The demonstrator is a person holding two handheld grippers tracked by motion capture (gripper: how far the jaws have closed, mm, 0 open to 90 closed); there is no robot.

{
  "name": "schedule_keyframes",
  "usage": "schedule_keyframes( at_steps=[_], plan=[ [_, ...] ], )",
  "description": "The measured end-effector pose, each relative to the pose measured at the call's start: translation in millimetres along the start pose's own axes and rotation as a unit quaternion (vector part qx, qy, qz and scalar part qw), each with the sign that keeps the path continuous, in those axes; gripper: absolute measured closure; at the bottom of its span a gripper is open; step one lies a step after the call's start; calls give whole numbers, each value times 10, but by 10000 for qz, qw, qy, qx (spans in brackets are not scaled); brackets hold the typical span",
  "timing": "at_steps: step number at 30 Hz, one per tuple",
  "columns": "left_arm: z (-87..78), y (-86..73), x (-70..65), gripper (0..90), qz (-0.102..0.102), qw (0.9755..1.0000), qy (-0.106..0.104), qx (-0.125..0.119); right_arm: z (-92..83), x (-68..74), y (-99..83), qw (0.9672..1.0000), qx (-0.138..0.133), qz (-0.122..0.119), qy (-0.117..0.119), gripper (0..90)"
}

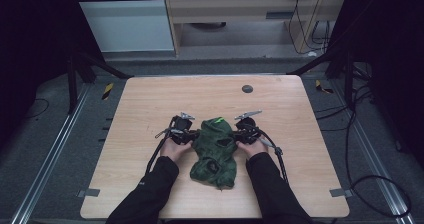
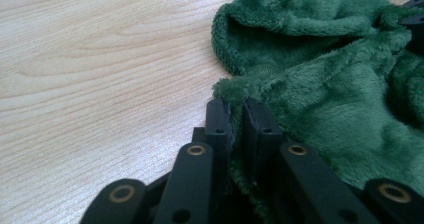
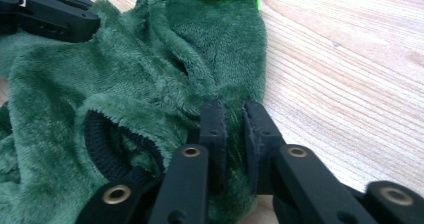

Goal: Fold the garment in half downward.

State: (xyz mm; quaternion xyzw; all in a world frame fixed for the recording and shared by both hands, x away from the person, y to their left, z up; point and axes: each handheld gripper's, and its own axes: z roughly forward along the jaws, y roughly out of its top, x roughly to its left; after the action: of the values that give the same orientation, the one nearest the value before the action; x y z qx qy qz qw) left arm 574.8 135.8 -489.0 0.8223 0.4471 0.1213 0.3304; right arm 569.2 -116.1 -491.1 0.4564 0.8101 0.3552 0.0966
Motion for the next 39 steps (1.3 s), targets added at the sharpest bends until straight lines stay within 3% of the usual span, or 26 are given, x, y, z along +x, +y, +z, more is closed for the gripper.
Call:
schedule_keyframes(
  at_steps=[4,10,11,22,39],
  plan=[
    [-17,4,1,851,22,10000,-20,-19,-22,14,9,10000,-20,-2,0,840],
    [-160,38,-6,856,60,9997,-73,-234,-131,30,41,9996,-258,-52,42,846],
    [-216,53,-21,857,74,9995,-89,-307,-198,48,63,9991,-404,-99,52,847],
    [-529,65,-129,858,300,9972,-195,-653,-445,186,124,9953,-862,-409,179,847],
    [-795,-5,-233,857,347,9951,-278,-882,-632,293,87,9925,-1005,-646,273,846]
  ],
)
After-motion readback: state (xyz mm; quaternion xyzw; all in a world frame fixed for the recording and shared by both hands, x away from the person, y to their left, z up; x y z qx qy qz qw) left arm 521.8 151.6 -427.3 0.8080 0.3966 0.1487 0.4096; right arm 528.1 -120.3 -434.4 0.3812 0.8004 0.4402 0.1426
